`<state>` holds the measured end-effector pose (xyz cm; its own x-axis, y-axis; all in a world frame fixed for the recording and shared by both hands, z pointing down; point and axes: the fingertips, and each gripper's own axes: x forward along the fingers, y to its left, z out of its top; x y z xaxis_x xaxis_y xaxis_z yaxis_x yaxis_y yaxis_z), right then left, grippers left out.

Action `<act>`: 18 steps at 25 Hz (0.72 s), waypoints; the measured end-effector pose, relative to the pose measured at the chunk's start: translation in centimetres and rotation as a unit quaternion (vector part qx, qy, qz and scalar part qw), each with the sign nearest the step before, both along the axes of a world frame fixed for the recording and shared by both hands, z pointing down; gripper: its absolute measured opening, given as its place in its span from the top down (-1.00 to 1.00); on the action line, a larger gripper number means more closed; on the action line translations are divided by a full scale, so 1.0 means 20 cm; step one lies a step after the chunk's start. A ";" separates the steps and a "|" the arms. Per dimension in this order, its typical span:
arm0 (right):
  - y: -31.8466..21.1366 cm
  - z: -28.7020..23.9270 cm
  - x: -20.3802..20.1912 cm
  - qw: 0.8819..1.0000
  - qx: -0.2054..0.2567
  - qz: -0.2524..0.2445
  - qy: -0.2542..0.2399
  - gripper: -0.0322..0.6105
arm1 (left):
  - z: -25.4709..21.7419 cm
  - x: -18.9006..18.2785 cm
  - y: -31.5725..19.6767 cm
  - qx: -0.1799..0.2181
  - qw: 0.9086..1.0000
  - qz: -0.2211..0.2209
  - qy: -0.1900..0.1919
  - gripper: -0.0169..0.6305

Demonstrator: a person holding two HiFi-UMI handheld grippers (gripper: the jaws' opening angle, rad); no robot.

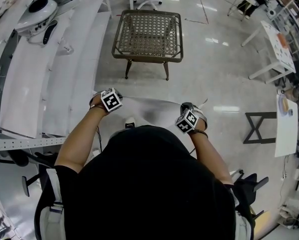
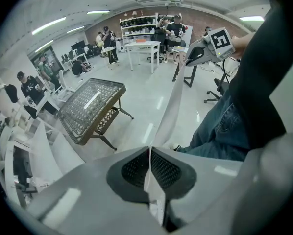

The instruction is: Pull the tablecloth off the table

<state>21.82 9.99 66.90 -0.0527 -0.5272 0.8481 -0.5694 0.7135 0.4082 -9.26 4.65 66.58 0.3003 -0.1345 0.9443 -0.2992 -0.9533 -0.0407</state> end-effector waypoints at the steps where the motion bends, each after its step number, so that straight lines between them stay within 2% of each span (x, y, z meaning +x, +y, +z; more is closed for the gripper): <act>1: 0.00 -0.01 0.01 1.000 0.003 0.003 -0.001 0.80 | -0.01 0.00 0.00 0.002 1.000 0.000 0.000 0.94; 8: -0.09 -0.14 0.02 0.999 0.037 0.013 -0.012 0.80 | -0.08 -0.01 -0.03 0.008 0.999 -0.031 0.012 0.94; 18: -0.24 -0.42 0.01 0.996 0.089 0.018 -0.024 0.80 | -0.35 0.00 -0.18 0.063 0.994 -0.065 0.053 0.94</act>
